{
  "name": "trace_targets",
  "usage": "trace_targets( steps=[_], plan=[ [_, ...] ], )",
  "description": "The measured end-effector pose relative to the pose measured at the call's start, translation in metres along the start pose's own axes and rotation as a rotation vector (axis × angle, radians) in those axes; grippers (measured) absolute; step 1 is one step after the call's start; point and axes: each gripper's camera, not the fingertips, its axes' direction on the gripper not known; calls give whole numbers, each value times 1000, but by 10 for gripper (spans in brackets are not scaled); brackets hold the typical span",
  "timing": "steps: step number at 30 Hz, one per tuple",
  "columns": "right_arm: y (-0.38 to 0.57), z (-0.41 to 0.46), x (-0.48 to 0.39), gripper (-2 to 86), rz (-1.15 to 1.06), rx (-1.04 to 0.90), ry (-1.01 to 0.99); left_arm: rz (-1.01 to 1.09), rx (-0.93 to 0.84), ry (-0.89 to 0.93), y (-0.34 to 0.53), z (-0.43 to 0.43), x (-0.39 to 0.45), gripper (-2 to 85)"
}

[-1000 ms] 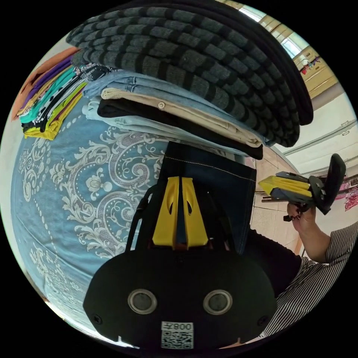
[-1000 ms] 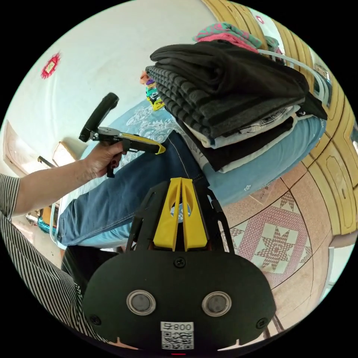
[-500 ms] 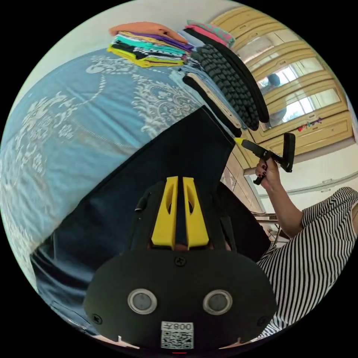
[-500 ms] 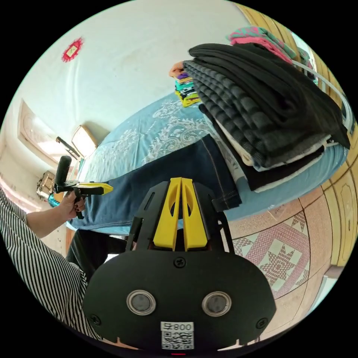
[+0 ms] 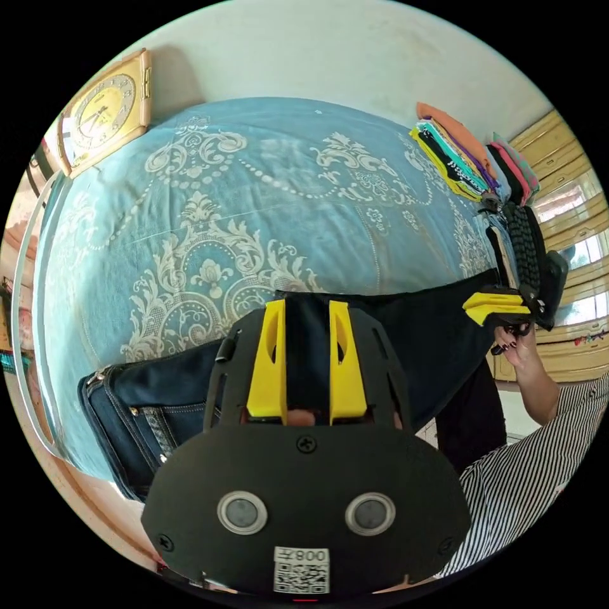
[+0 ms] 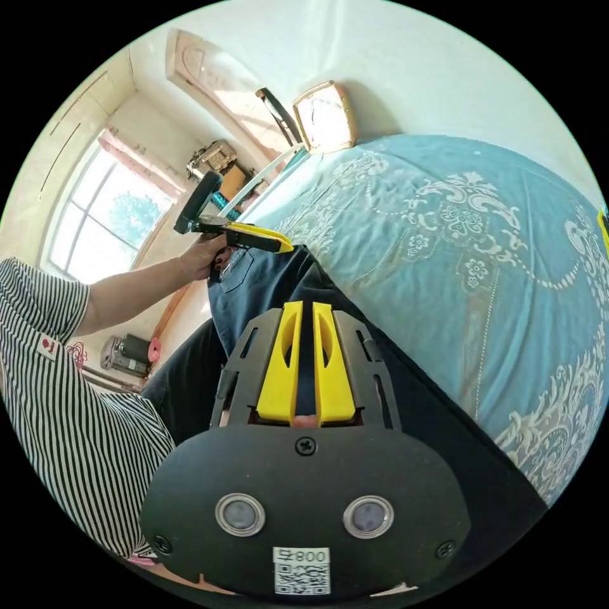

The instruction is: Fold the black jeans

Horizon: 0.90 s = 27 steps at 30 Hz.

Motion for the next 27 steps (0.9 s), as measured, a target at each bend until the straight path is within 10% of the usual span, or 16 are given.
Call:
trace_targets(
  steps=[16,27],
  plan=[
    [-146,168,24,42,-154,-270,163,-81,221,236,110,-59,-165,26],
    [-214,167,61,12,-63,-2,65,-51,301,243,166,-92,-247,14]
  ],
)
